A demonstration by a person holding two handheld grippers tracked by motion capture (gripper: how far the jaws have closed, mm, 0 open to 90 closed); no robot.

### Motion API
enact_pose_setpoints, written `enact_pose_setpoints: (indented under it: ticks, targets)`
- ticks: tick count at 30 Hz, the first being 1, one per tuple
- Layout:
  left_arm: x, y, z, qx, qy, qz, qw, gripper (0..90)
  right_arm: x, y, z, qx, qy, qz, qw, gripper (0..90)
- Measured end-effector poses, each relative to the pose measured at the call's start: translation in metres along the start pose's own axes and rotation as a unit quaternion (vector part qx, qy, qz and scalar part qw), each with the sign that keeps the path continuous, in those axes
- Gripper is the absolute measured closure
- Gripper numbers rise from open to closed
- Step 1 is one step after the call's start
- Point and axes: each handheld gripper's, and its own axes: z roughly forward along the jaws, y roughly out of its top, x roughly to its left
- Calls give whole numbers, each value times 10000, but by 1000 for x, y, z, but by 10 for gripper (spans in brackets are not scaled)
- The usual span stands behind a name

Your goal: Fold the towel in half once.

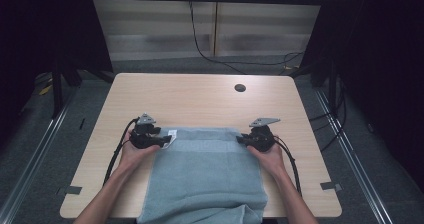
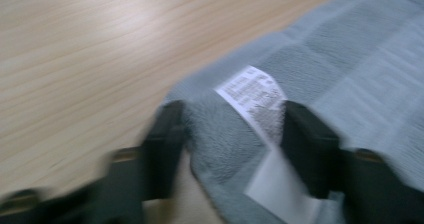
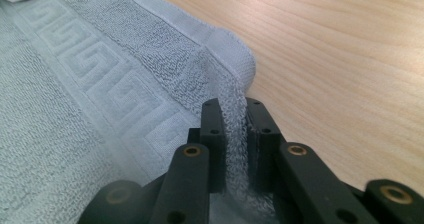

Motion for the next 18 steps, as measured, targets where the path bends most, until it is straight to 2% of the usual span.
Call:
enact_pose_setpoints:
  ticks: [1,2,3,4,5,6,7,8,9,10,12,13,14,15,16,17,18]
  targets:
    - [0,0,0,0,0,0,10000,554,0,0,0,0,0,0,10000,815]
    - [-5,1,-1,68,-19,121,9999,596,-1,0,0,-6,48,85,10000,824]
    - [-5,1,-1,68,-19,121,9999,673,-1,0,0,-6,48,85,10000,824]
    - [-6,1,-1,89,-69,113,9999,673,-2,0,0,8,76,161,9998,827]
    - [-8,1,-3,119,-49,199,9997,719,-3,0,0,-4,101,175,9998,830]
    - [-8,1,-5,115,-89,197,9997,800,-3,1,-1,-25,136,222,9997,832]
    - [-7,2,-8,5,-252,-1,9997,855,-3,4,-3,-88,155,265,9995,833]
    - [-7,2,-8,5,-252,-1,9997,856,-3,4,-3,-88,155,265,9995,833]
    - [-5,4,-11,-124,-338,-85,9993,858,-5,12,-9,-273,243,326,9988,836]
    - [-3,6,-14,-221,-361,-171,9990,858,-5,12,-9,-273,243,326,9988,836]
    - [3,16,-23,-565,-486,-461,9962,862,-6,21,-15,-413,279,360,9981,837]
    - [6,28,-30,-666,-430,-438,9959,863,-7,37,-25,-553,253,300,9977,838]
    - [6,28,-30,-666,-430,-438,9959,862,-7,37,-25,-553,253,300,9977,838]
    - [6,33,-32,-705,-391,-426,9958,862,-8,45,-29,-617,235,251,9975,838]
    - [7,40,-36,-810,-402,-420,9950,863,-8,52,-32,-677,208,227,9972,838]
    - [7,48,-41,-929,-409,-434,9939,863,-9,69,-42,-839,158,172,9962,838]
    - [8,55,-44,-1024,-393,-429,9930,863,-9,69,-42,-839,158,172,9962,838]
